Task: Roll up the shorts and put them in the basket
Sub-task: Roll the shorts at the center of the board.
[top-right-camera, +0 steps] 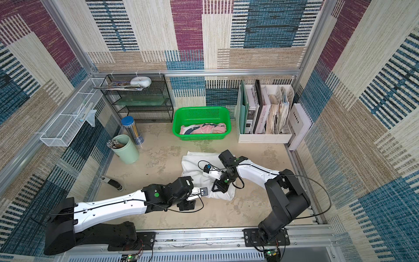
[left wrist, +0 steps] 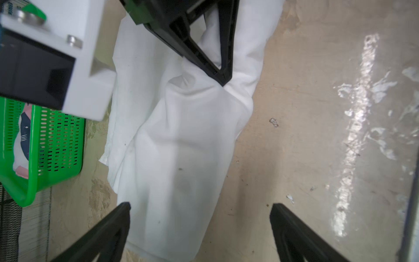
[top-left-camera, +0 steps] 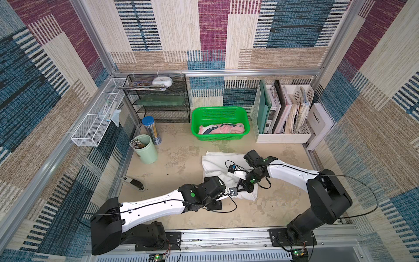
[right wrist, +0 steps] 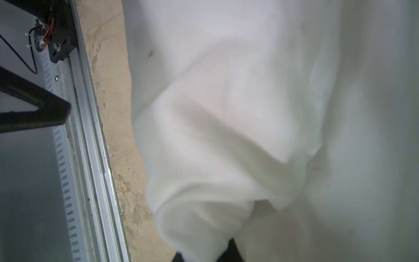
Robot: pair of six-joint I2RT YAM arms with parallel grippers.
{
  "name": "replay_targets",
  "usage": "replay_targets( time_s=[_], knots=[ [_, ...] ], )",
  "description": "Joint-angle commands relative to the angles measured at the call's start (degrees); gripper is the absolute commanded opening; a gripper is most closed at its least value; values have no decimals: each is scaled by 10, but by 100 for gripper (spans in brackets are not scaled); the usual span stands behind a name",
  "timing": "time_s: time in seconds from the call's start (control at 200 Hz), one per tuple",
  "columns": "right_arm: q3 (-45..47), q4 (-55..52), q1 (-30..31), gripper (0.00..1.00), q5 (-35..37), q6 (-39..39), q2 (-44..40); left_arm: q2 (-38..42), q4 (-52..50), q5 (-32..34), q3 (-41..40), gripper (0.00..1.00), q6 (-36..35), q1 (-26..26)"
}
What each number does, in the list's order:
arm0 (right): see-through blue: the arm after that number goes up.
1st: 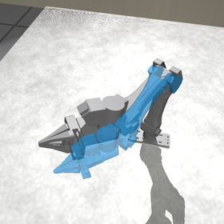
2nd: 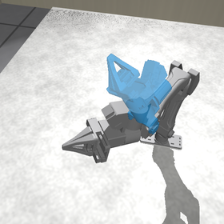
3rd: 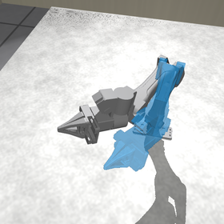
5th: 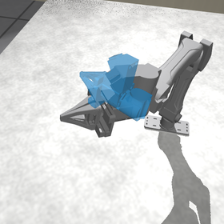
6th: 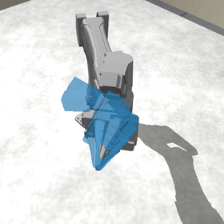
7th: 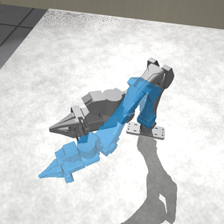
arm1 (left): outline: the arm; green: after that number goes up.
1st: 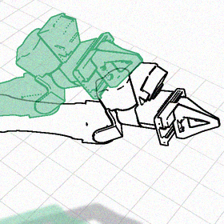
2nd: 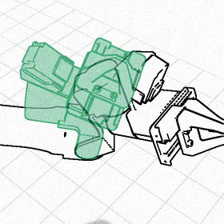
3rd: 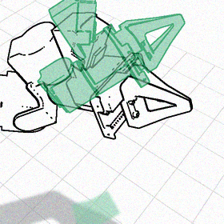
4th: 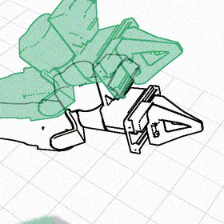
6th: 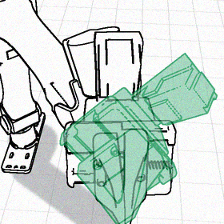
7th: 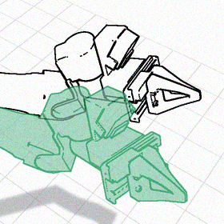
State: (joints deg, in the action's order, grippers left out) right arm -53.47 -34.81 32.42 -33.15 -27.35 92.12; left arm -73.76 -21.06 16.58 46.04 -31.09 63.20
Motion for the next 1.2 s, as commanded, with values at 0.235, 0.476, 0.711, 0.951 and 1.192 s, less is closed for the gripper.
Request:
replay_targets(
  time_s=[0.235,0.476,0.711,0.951,1.192],
  knots=[
    [-18,-34,-7,0,-49,-12,34,-105,142,49,-14,100,-56,-2],
    [-24,-36,-8,0,-59,-17,51,-151,138,10,-5,100,-49,-18],
    [-28,-41,-9,0,-61,-27,52,-200,128,0,15,89,-45,-30],
    [-25,-32,-10,0,-53,-24,39,-221,107,-7,26,33,-38,-36],
    [-12,15,-17,24,16,15,6,-220,70,-8,43,24,-35,-38]
  ],
)
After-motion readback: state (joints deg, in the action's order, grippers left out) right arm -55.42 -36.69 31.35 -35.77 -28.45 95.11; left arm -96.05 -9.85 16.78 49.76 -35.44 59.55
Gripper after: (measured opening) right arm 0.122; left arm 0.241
